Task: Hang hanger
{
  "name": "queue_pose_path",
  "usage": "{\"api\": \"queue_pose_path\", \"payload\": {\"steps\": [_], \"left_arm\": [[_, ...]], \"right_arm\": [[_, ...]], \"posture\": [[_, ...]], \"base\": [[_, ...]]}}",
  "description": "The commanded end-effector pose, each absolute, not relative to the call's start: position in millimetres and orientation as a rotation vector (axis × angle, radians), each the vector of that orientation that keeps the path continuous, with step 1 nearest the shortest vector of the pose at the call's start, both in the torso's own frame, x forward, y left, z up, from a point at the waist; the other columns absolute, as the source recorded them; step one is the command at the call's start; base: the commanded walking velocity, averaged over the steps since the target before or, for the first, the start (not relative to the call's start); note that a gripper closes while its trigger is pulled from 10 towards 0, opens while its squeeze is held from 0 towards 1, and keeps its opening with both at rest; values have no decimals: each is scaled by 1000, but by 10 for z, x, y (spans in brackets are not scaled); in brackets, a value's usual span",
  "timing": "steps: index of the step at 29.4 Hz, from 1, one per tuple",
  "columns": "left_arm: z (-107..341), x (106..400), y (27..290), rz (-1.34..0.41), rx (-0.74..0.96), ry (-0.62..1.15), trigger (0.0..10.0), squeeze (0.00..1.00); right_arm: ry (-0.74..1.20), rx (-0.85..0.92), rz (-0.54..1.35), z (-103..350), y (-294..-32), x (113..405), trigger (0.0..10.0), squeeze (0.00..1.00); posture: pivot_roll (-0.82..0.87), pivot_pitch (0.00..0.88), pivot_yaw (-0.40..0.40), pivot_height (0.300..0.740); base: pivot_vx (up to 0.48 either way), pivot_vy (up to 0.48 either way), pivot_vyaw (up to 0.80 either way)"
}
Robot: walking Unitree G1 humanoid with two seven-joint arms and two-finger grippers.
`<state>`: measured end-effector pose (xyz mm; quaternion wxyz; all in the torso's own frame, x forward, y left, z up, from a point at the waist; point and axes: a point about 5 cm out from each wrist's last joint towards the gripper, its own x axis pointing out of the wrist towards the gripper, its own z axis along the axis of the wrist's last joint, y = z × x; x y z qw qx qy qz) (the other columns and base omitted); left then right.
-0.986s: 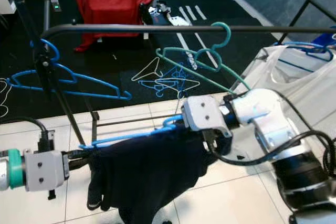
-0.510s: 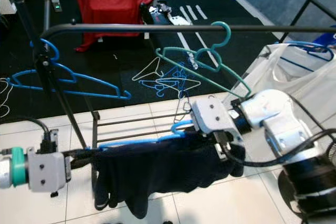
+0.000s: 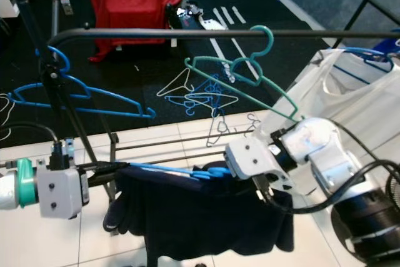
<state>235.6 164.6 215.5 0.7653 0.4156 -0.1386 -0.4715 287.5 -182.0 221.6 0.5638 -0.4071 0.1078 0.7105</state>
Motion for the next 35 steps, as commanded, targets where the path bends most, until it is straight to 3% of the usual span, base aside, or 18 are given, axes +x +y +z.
{"api": "queue_pose_path", "payload": {"steps": [1, 11, 18, 19, 22, 24, 26, 29, 31, 35], "left_arm": [[2196, 2345, 1688, -1011, 908, -305, 0, 0], [2260, 2307, 1695, -1035, 932, -318, 0, 0], [2379, 2410, 1482, -1018, 755, -402, 0, 0], [2434, 2502, 1306, -999, 635, -459, 0, 0], [2434, 2502, 1306, -999, 635, -459, 0, 0], [2393, 2507, 943, -1089, 491, -481, 0, 0], [2393, 2507, 943, -1089, 491, -481, 0, 0], [2260, 2388, 844, -1222, 464, -417, 0, 0], [2197, 2311, 913, -1295, 448, -343, 0, 0], [2190, 2292, 939, -1310, 446, -325, 0, 0]], "right_arm": [[298, -981, 1668, 2179, -1866, 2873, 0, 0], [347, -1008, 1661, 2075, -1894, 2912, 0, 0], [209, -917, 1724, 2130, -1627, 2864, 0, 0], [94, -864, 1774, 2216, -1424, 2806, 0, 0], [94, -864, 1774, 2216, -1424, 2806, 0, 0], [-62, -780, 1856, 2370, -1166, 2685, 0, 0], [-62, -780, 1856, 2370, -1166, 2685, 0, 0], [-111, -751, 1876, 2454, -1109, 2667, 0, 0], [-122, -757, 1851, 2495, -1124, 2709, 0, 0], [-123, -760, 1842, 2504, -1132, 2721, 0, 0]], "posture": [[27, 91, 36, 740], [25, 89, 37, 740], [25, 77, 41, 740], [20, 68, 40, 740], [20, 68, 40, 740], [13, 62, 40, 740], [13, 62, 40, 740], [11, 59, 41, 740], [8, 63, 41, 740], [9, 64, 41, 740]], "base": [[0, 0, 0], [0, 0, 0], [0, 0, 0], [0, 0, 0], [0, 0, 0], [0, 0, 0], [0, 0, 0], [0, 0, 0], [0, 0, 0], [0, 0, 0]]}}
